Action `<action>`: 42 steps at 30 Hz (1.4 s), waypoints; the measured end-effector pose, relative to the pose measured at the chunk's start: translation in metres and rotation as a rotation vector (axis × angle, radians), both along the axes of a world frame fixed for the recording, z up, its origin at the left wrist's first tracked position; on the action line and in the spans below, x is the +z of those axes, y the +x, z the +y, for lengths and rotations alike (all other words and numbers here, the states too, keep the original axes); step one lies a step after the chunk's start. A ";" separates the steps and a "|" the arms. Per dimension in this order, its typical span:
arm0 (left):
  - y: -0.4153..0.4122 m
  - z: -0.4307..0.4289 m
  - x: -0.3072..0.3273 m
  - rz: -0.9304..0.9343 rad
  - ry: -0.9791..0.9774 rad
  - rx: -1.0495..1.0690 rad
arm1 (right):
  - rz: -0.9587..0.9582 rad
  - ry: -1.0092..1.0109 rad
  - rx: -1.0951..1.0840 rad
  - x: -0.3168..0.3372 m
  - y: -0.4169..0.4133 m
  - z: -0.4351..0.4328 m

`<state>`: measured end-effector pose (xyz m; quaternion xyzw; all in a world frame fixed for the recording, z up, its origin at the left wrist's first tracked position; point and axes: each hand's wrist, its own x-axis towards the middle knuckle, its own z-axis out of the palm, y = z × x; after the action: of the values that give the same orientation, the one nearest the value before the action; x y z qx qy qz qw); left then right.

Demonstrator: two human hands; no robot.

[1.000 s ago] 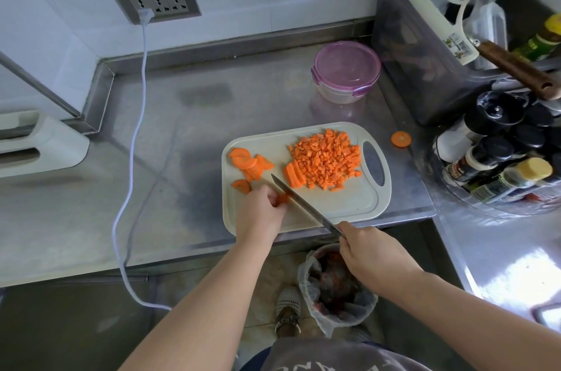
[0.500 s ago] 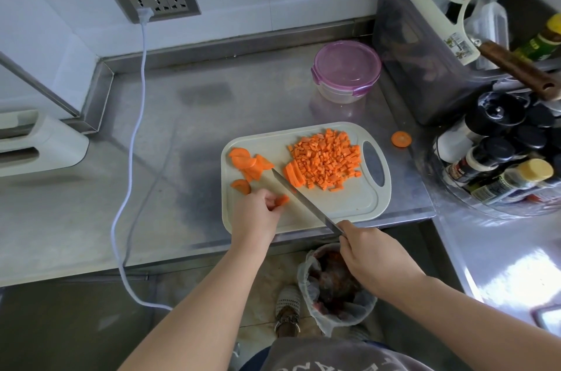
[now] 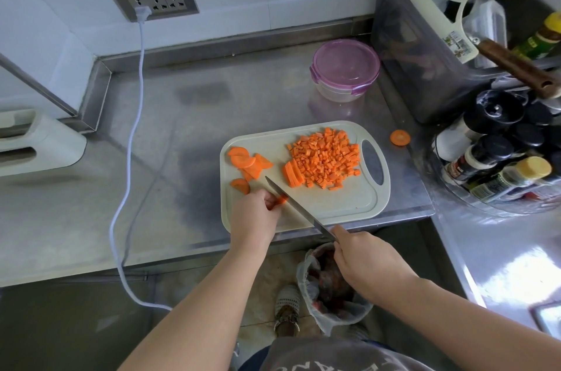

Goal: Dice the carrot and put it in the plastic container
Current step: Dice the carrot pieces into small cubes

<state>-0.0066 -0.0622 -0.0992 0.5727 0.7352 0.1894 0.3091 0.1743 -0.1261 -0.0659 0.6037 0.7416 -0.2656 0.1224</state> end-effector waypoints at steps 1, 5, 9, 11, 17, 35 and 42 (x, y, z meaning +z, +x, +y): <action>0.000 0.000 0.000 -0.001 -0.003 -0.001 | -0.022 -0.009 0.017 -0.001 -0.001 0.000; 0.000 0.001 -0.003 0.004 -0.001 -0.006 | -0.079 -0.029 0.079 -0.003 -0.003 0.002; -0.001 0.001 -0.003 -0.015 -0.003 -0.006 | -0.063 -0.021 0.054 -0.005 -0.002 0.004; -0.001 0.001 -0.003 -0.016 0.000 -0.011 | -0.013 -0.016 -0.008 -0.002 -0.001 0.003; -0.004 -0.002 0.001 -0.021 0.005 -0.023 | 0.088 0.009 -0.111 0.004 0.004 -0.002; -0.005 0.001 -0.001 0.046 -0.022 -0.025 | -0.042 -0.022 -0.012 -0.003 -0.004 -0.002; -0.005 0.001 -0.004 0.027 -0.038 -0.022 | -0.102 -0.033 0.060 -0.008 -0.004 0.001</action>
<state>-0.0119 -0.0607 -0.1033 0.5774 0.7364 0.1641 0.3121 0.1703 -0.1251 -0.0743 0.5920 0.7476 -0.2428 0.1778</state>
